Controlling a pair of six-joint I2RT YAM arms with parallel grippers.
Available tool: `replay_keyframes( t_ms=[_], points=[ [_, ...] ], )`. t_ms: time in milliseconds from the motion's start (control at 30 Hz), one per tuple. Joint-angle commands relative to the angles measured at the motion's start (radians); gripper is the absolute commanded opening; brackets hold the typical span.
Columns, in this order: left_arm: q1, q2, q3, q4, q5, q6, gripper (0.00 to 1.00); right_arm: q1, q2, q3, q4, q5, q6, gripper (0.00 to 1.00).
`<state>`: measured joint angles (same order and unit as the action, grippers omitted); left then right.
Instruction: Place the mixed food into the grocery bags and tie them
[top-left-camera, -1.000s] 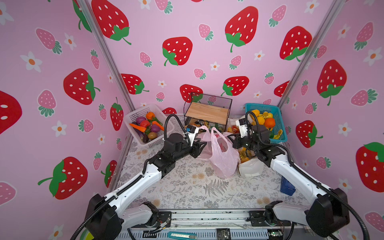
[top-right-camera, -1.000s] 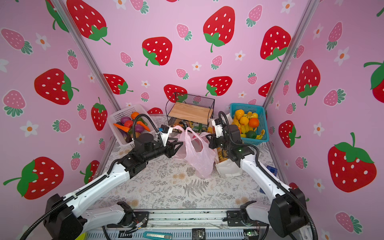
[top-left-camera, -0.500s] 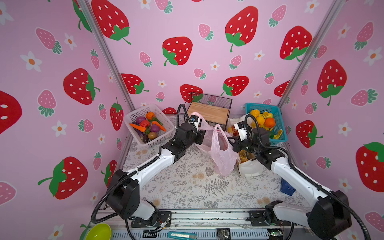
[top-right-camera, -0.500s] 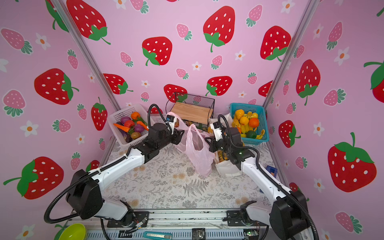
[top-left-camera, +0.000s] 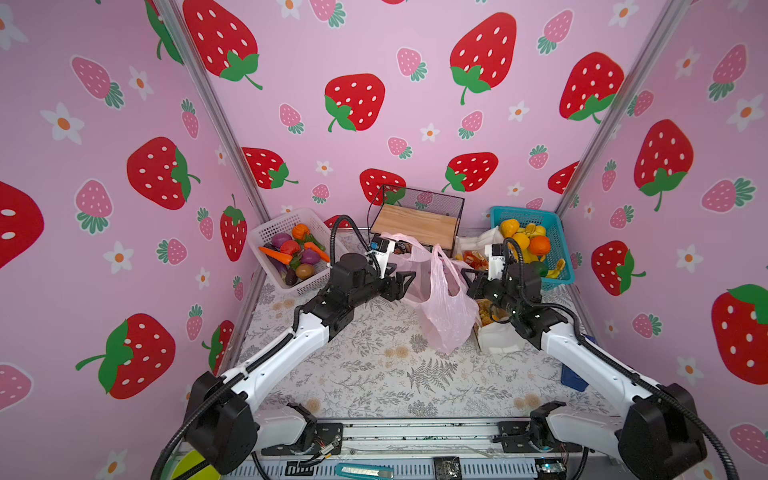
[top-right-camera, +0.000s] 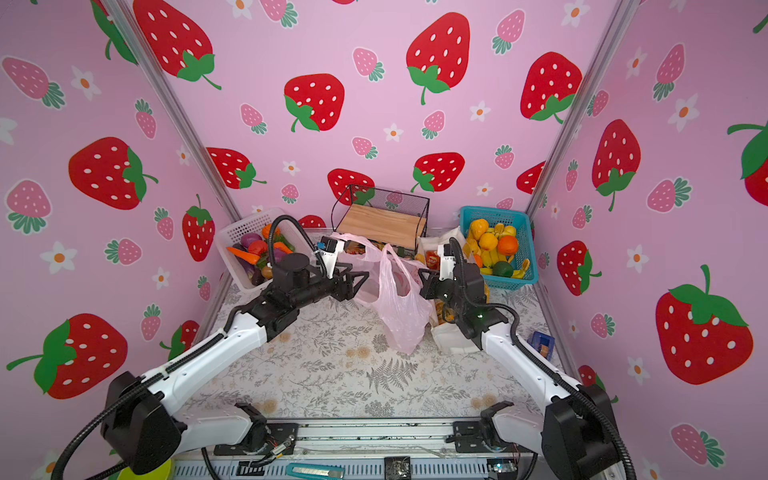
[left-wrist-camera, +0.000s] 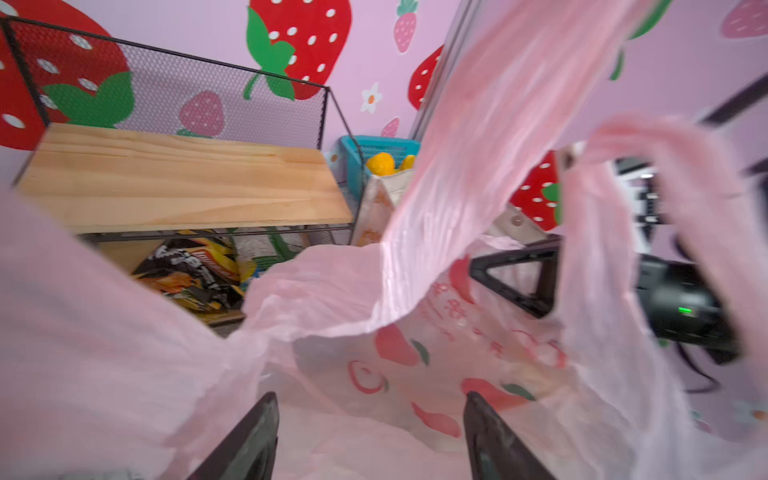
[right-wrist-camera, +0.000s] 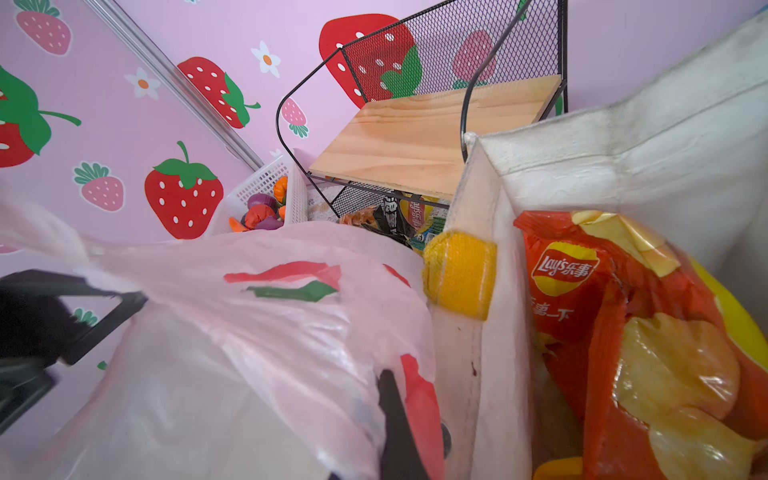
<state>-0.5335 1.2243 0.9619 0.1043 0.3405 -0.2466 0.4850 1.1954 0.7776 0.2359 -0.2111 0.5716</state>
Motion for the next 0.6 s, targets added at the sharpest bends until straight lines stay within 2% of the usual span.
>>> replay_keyframes(
  t_ms=[0,133,267,333,433,567],
  points=[
    [0.025,-0.075,-0.055,0.031,0.155,-0.106,0.73,0.005,0.003,-0.004,0.056,0.028,0.037,0.0],
    [0.089,-0.151,-0.106,0.003,0.209,-0.236,0.74,0.006,0.006,-0.005,0.056,0.048,0.025,0.0],
    [0.15,-0.206,-0.136,-0.063,0.3,-0.251,0.74,0.005,0.02,0.005,0.057,0.045,0.017,0.0],
    [0.178,-0.24,-0.146,-0.116,0.296,-0.242,0.74,0.003,0.017,0.006,0.056,0.046,0.006,0.0],
    [0.231,-0.308,-0.153,-0.219,0.152,-0.24,0.74,-0.001,0.004,0.0,0.056,0.055,-0.01,0.0],
    [0.368,-0.343,-0.122,-0.346,-0.072,-0.27,0.8,-0.005,-0.016,-0.005,0.054,0.057,-0.03,0.0]
  ],
)
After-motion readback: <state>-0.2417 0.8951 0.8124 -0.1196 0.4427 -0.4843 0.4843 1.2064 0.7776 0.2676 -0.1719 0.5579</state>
